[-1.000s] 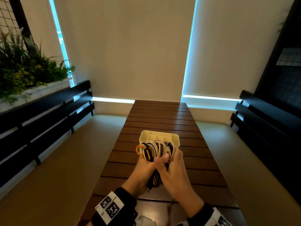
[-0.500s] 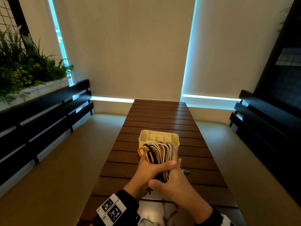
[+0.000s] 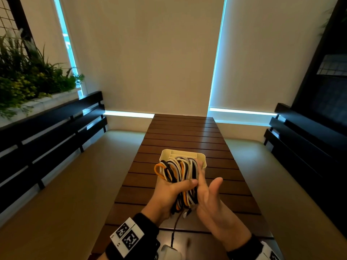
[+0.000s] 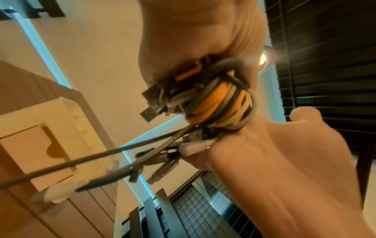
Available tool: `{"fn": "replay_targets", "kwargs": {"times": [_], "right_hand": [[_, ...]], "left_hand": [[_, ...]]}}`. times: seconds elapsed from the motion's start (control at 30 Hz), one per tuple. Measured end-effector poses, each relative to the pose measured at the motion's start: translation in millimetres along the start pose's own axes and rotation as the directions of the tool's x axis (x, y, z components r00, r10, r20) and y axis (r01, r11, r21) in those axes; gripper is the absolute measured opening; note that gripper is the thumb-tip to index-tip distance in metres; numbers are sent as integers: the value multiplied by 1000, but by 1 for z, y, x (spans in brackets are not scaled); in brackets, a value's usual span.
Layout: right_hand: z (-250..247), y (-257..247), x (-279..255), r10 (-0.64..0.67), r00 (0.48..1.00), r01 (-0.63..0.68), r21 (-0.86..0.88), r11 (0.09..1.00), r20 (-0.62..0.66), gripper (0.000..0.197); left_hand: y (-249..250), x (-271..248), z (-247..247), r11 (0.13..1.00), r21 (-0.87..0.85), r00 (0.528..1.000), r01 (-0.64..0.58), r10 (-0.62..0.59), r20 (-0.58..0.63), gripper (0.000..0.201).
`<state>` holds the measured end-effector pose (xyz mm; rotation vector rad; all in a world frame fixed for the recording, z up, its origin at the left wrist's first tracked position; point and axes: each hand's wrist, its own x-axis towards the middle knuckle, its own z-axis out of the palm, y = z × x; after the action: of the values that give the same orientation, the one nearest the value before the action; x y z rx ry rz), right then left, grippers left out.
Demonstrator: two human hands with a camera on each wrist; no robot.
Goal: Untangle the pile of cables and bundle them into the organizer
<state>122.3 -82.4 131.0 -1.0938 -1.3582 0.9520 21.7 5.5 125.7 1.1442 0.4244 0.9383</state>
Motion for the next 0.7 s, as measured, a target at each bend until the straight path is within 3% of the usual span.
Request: {"fn": "replay_targets", "kwargs": {"times": [0.1, 0.2, 0.3, 0.37, 0.43, 0.53, 0.63, 0.67, 0.7], "right_hand": [[2, -2, -2, 4, 1000, -7, -128, 992, -24, 95], [-3, -5, -3, 12, 996, 10, -250, 968, 84, 106], [-10, -11, 5, 33, 989, 33, -431, 902, 145, 125], [-15, -16, 6, 116, 964, 7, -460, 888, 239, 136], [-12, -22, 0, 149, 953, -11, -459, 888, 264, 134], [8, -25, 8, 103, 991, -57, -439, 897, 83, 125], [0, 7, -9, 4, 1000, -9, -170, 985, -29, 149], [-5, 12, -10, -43, 993, 22, -179, 984, -110, 143], [-6, 8, -10, -80, 983, 43, -213, 976, -168, 125]], "left_hand": [[3, -1, 2, 997, 68, 998, -24, 20, 56, 61], [4, -5, 4, 994, 111, 995, -19, 7, 104, 62], [-1, -7, 6, 1000, 9, 996, 22, -23, 92, 66], [-3, -6, 6, 998, -41, 995, 48, -45, 89, 62], [-3, -5, 4, 995, -72, 994, 69, -63, 94, 57], [1, -3, 4, 995, -66, 993, 71, -64, 101, 63], [4, 1, 3, 997, -14, 992, 74, -72, 99, 58], [4, 2, 3, 997, -18, 992, 78, -76, 104, 54], [5, 4, 3, 996, -26, 991, 80, -76, 106, 50]]}}
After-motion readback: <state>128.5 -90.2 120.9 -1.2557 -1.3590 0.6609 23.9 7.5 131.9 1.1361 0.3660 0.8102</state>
